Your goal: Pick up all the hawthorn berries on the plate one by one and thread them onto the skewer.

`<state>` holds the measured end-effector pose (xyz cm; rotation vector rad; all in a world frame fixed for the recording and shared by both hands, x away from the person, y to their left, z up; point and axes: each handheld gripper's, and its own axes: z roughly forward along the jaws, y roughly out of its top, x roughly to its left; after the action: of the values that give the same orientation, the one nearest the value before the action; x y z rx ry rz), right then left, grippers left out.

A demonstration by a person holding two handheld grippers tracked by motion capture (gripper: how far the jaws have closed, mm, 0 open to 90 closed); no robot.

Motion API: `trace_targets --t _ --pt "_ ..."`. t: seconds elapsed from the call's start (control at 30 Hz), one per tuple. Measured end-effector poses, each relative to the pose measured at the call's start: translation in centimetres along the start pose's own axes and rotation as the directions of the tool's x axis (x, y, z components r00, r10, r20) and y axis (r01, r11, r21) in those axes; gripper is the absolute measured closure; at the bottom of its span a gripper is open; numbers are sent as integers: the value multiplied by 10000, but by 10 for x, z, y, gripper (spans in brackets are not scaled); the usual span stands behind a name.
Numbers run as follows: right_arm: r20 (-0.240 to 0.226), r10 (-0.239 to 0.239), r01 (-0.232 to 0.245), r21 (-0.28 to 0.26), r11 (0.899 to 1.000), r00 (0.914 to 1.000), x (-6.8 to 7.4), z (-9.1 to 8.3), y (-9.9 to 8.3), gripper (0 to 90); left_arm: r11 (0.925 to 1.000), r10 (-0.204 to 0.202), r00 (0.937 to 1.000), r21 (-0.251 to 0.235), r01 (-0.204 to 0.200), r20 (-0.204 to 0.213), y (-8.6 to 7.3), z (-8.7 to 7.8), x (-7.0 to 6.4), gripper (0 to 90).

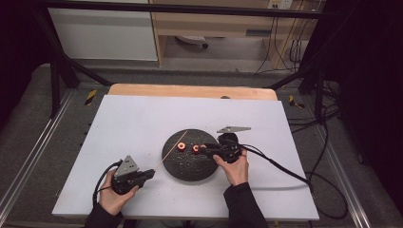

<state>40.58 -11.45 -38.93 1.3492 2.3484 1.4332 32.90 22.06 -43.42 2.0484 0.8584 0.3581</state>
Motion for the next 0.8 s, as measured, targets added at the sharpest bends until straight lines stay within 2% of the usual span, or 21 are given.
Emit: trace_targets --t 0.13,0.27,0.33,0.47,0.67,0.8 --pt "-221 306 -322 -789 9964 9993 -2 -2 -5 610 9999 -87 10000 -104 86 -34 0 0 0 884" --pt "-425 606 -667 -1607 9847 9973 -2 -1 -11 610 9998 -137 9999 -169 136 -50 -1 0 0 884" --pt "-457 651 -721 -1740 9821 9968 -2 0 -12 610 9997 -137 9999 -207 136 -66 -1 -1 -1 884" --pt "-603 829 -950 -2383 9665 9947 -2 1 -14 610 9996 -180 9998 -198 178 -64 -1 0 0 884" --pt "-730 938 -1117 -3043 9460 9929 1 3 -15 610 9995 -226 9997 -233 224 -89 -2 0 -1 884" --pt "-872 1096 -1336 -3530 9261 9901 2 3 -14 610 9993 -257 9996 -284 254 -89 -2 0 -1 884"
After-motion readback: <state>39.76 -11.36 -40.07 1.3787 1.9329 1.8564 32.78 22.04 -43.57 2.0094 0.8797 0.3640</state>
